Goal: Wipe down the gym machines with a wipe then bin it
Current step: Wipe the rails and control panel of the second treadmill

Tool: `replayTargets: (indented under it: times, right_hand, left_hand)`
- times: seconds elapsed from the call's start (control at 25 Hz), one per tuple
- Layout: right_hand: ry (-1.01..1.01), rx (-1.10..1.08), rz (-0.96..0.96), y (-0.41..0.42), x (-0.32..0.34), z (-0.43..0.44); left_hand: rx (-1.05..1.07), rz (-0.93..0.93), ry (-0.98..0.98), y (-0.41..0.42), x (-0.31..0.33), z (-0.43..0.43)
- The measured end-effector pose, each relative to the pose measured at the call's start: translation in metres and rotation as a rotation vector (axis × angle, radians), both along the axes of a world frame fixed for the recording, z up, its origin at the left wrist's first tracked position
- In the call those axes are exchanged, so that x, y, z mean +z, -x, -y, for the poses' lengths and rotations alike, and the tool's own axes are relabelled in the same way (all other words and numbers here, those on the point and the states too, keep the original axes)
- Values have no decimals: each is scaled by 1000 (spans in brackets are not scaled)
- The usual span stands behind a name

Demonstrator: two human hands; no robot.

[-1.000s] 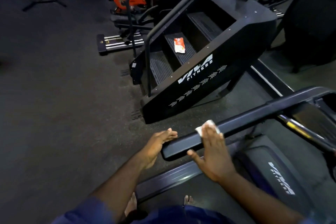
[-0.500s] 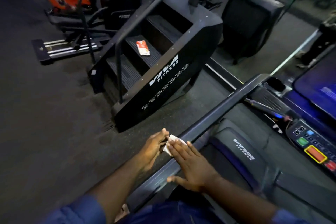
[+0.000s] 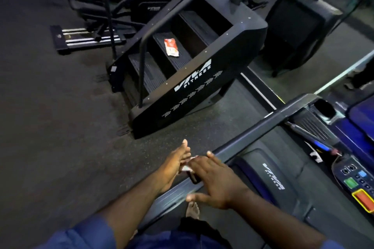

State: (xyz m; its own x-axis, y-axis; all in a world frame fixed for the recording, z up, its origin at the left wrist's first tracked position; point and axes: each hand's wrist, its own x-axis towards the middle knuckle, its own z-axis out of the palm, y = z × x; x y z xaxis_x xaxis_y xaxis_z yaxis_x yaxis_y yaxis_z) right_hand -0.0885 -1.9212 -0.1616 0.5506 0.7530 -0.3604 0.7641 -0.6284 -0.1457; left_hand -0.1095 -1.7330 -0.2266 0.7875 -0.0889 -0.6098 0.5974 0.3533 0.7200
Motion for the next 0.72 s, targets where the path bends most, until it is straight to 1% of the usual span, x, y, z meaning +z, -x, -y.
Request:
replayTargets:
  times: [0.08,0.16,0.2,0.24,0.28,0.36,0.4,0.52,0.56,0.6,0.64,0.72]
  right_hand:
    - [127,-84,31,-52,2,2]
    - [290,-126,-82,-88,3,-15]
    - [337,-75,-143,-93,0,-27]
    - [342,2,-205,-89,-1,-35]
    - [286,54,-291,-86,-1,-35]
    - [161,79,-432,-89,10,-19]
    - [157,79,-462,-104,12,-6]
    - [373,75,-412,-157,-3,6]
    - [388,90,-428,-160,-4,3]
    - [345,127,-481,-157,-3,1]
    - [260,173,-541,-152,1,4]
    - [124,188,-604,-158,14,24]
  left_hand:
    - [22,-40,-12,-4,-6,0]
    - [71,-94,-14,-11,-8,7]
    - [96,-119,-17,-15,-10,11]
    - [111,-135,-21,-18,-10,13]
    - [108,-157,-20,-23,-11,15]
    - [30,-174,-24,-30,-11,13]
    - [-22,-184,-35,-34,-11,14]
    - [-94,-244,-77,-54,-7,19]
    - [-101,-271,-68,-60,-6,22]
    - [-93,-296,-55,-68,-4,25]
    - [-78,-321,-37,-76,-2,31]
    - [-93,-357,-38,-91,3,43]
